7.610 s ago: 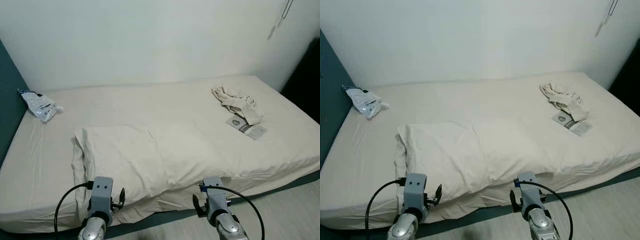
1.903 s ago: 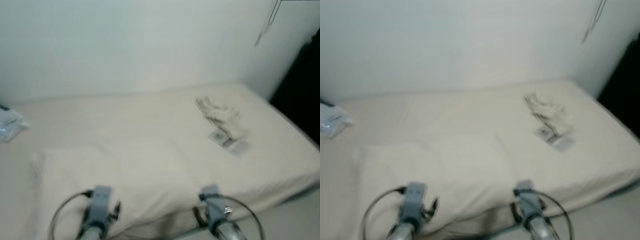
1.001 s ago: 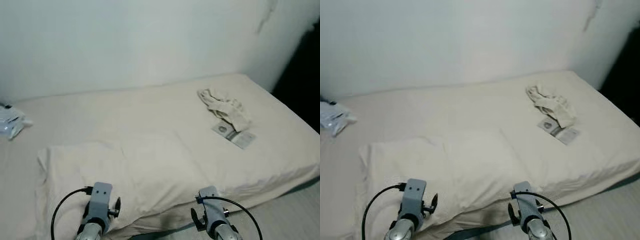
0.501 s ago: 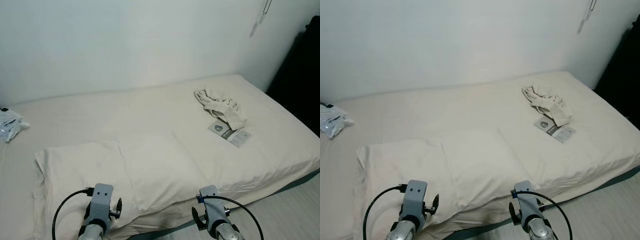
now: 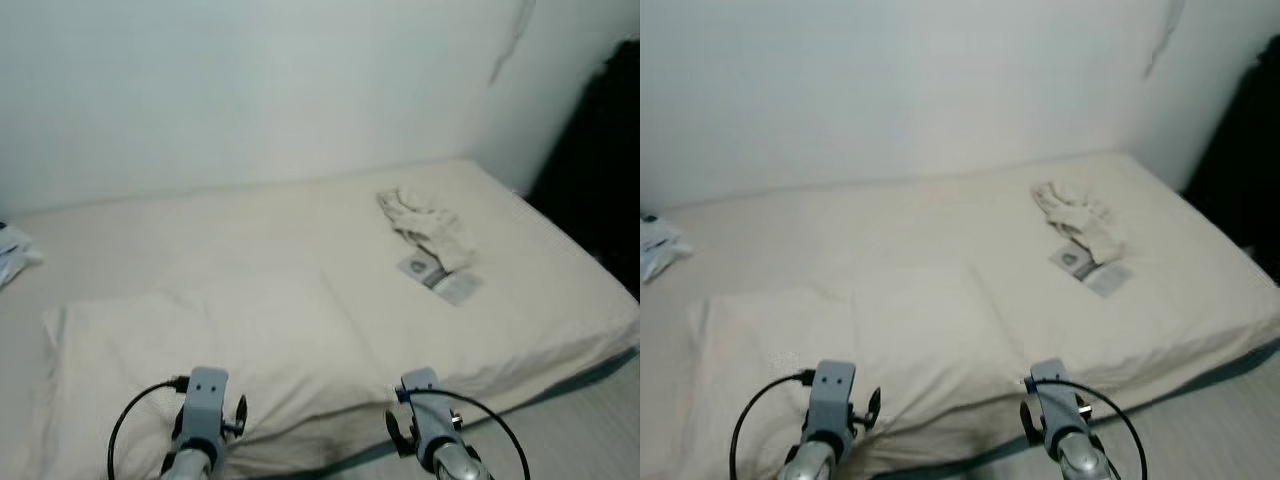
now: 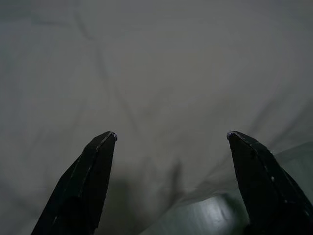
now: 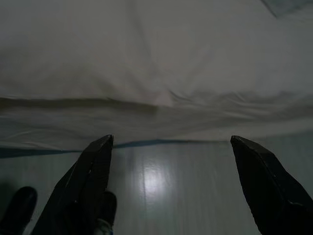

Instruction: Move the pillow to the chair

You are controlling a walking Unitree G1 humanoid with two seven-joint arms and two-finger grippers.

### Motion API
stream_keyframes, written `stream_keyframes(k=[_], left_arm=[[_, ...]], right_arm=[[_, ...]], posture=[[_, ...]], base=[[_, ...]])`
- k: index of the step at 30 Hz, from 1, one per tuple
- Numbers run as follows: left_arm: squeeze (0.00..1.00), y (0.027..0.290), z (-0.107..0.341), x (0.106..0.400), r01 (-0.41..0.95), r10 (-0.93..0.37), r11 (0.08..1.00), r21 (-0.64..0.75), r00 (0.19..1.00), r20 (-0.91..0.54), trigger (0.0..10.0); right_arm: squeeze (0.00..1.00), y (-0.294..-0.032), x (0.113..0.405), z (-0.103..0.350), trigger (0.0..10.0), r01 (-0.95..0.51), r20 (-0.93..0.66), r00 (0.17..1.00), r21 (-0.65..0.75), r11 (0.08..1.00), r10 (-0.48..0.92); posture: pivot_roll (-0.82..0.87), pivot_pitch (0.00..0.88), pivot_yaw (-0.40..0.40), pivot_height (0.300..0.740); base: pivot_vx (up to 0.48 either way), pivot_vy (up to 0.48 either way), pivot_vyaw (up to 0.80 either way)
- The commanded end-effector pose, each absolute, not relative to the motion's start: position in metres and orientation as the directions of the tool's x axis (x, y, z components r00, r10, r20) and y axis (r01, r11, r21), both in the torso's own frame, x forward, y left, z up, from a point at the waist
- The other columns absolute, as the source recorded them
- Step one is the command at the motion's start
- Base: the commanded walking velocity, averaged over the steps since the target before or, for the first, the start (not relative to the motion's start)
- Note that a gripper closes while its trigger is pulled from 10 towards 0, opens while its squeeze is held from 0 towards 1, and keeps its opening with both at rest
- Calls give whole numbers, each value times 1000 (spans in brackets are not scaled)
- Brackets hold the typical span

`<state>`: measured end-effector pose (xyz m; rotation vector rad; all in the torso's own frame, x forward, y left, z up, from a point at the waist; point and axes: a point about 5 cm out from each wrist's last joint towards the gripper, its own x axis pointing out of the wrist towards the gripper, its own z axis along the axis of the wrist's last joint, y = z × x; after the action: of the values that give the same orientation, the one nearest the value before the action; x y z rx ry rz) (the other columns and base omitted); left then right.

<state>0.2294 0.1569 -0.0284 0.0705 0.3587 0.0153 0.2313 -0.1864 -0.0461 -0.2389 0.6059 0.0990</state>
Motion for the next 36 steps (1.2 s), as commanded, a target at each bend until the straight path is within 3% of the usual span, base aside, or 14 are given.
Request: stream_keyframes(k=[1, 15, 20, 28, 36], left_arm=[[0, 166, -33, 224, -38, 65, 996, 80, 923, -378, 10000], [0, 172, -24, 230, -108, 131, 990, 90, 942, -308, 10000], [0, 179, -9, 241, -162, 181, 981, 105, 960, -212, 10000], [0, 186, 2, 252, -212, 230, 970, 116, 959, -164, 10000], [0, 181, 2, 255, -182, 199, 977, 107, 964, -174, 10000]], right_arm=[[0, -183, 230, -48, 10000, -151, -581, 813, -174, 973, 22], [0, -185, 238, -40, 10000, -138, -526, 851, -195, 971, 15], [0, -191, 253, -23, 10000, -45, -406, 912, -228, 973, -53], [0, -197, 271, -6, 10000, 10, -335, 939, -203, 979, -79], [0, -188, 276, -5, 10000, -85, -359, 933, -197, 977, 9]], posture=[[17, 61, -5, 740], [10, 50, -3, 740], [15, 47, -3, 740], [15, 51, 1, 740], [17, 55, -1, 740]], base=[[0, 0, 0], [0, 0, 0], [0, 0, 0], [0, 0, 0], [0, 0, 218]])
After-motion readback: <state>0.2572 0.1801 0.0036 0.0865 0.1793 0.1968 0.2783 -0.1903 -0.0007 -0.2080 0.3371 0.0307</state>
